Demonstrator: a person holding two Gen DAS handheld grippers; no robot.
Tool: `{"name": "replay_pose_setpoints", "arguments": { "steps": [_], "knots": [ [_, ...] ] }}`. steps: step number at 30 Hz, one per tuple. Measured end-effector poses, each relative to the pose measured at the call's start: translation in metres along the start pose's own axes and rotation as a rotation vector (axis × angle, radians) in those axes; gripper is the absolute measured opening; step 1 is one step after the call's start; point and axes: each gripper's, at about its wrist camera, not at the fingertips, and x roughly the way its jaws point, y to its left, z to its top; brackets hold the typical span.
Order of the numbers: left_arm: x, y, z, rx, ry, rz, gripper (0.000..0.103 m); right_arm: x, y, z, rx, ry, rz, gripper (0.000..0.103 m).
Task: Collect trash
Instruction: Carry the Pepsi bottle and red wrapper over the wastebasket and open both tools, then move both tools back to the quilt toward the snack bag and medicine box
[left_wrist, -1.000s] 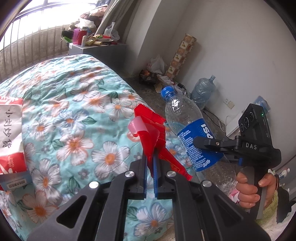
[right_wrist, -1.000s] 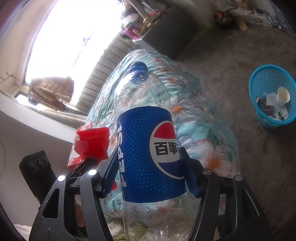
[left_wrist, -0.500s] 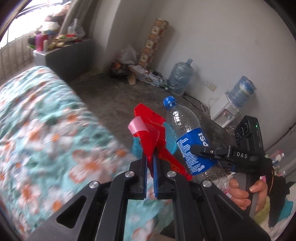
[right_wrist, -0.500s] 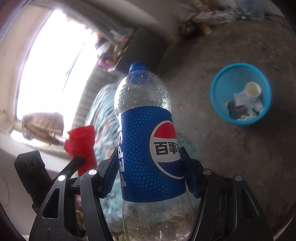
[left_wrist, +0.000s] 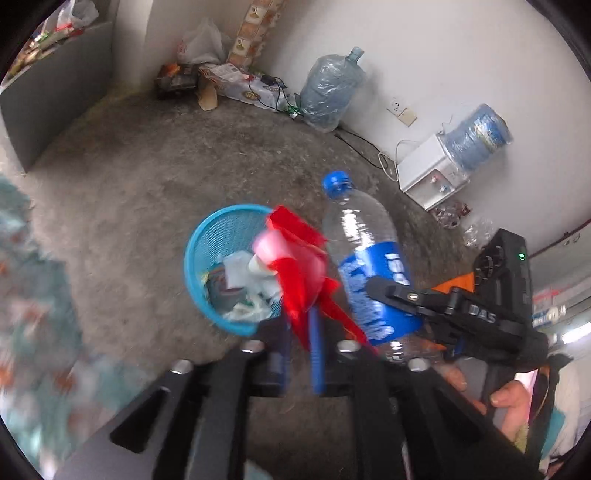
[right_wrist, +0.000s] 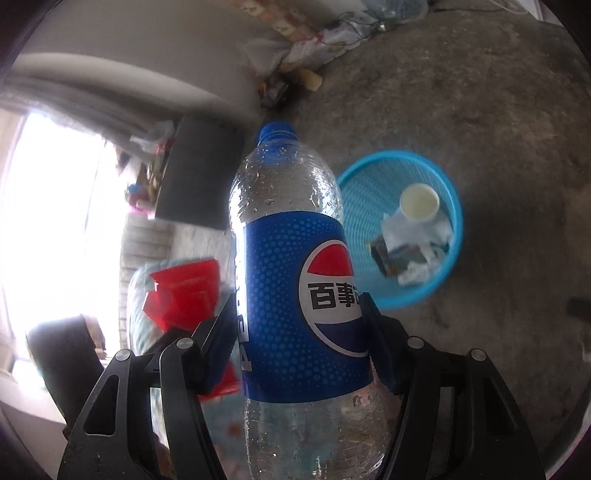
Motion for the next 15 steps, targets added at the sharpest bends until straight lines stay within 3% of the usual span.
{"name": "replay_pose_setpoints", "arguments": {
  "steps": [2,5,7,9,11,15],
  "knots": [
    [0.028,0.01,0.014,-0.047,0.041,0.009,0.072,0.02,-0.007,0.019,-0.016,-0.001,-0.024,0.075],
    [0.045,0.029,0.015,-0.171,0.043,0.076,0.072,0.046,-0.028,0.028,0.032,0.004,-0.125,0.072],
    [0.041,0.039,0.008,-0.231,0.049,0.046,0.072,0.042,-0.032,0.017,0.06,-0.008,-0.109,0.072],
    [0.03,0.041,0.005,-0.211,0.034,0.029,0.072,0.035,-0.033,-0.001,0.053,-0.029,-0.062,0.072],
    [0.014,0.037,0.0,-0.163,0.003,0.044,0.072,0.028,-0.035,-0.02,0.042,-0.031,-0.083,0.072],
    [-0.024,0.033,-0.011,-0.158,-0.05,-0.003,0.072,0.014,-0.037,-0.042,0.048,-0.014,-0.098,0.072]
  ]
}}
